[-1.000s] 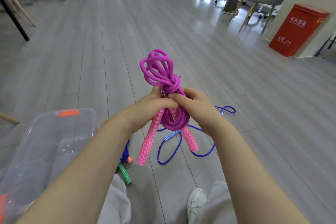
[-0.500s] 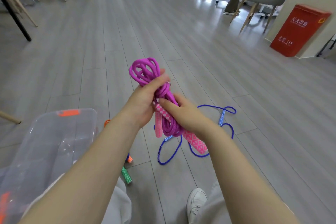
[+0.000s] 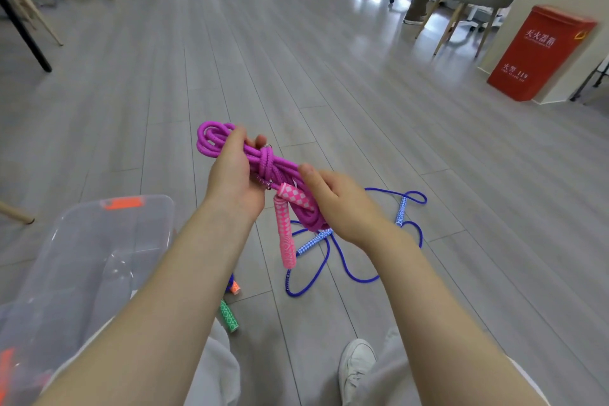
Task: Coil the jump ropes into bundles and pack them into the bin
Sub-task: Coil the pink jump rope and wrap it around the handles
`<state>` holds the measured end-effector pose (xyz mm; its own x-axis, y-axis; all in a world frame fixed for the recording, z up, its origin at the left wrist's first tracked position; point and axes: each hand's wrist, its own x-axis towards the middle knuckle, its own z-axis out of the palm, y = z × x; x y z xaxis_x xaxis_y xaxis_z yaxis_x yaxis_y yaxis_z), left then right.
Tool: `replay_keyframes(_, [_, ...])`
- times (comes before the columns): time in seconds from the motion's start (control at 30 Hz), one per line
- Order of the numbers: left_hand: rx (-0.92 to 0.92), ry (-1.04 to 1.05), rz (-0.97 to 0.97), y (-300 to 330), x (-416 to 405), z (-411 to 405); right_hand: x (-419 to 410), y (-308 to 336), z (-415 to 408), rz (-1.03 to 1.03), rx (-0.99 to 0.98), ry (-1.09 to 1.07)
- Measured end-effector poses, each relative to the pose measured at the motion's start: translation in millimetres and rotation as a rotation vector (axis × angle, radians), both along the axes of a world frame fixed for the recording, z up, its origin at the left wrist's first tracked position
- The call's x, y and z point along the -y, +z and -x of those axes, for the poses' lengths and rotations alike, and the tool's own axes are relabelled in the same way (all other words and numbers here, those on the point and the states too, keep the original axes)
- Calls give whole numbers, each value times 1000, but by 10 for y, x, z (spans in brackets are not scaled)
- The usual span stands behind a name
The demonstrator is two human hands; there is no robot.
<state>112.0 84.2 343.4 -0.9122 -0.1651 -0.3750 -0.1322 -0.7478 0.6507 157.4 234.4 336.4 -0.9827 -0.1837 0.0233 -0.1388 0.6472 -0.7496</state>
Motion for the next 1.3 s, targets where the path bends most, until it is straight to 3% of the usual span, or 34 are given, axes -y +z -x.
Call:
replay_keyframes(0.13, [35, 31, -110, 77, 139, 20, -23, 0, 27, 90, -11, 17])
replay_keyframes(0.33, [58, 7, -160, 55, 229, 46, -72, -5, 60, 35, -34, -21])
replay_keyframes(0.73, [-152, 39, -133, 88, 202, -18, -171, 9, 51, -9, -60, -37])
replay_keyframes(0.93, [-184, 4, -44, 45, 83, -39, -90, -141, 33, 16, 46, -26])
replay_keyframes(1.17, [-233, -88, 82, 85, 19, -60, 33, -10, 74, 252, -23, -117])
replay_keyframes(1.3, [-247, -179, 187, 77, -45, -110, 118, -3, 7, 125, -95, 41])
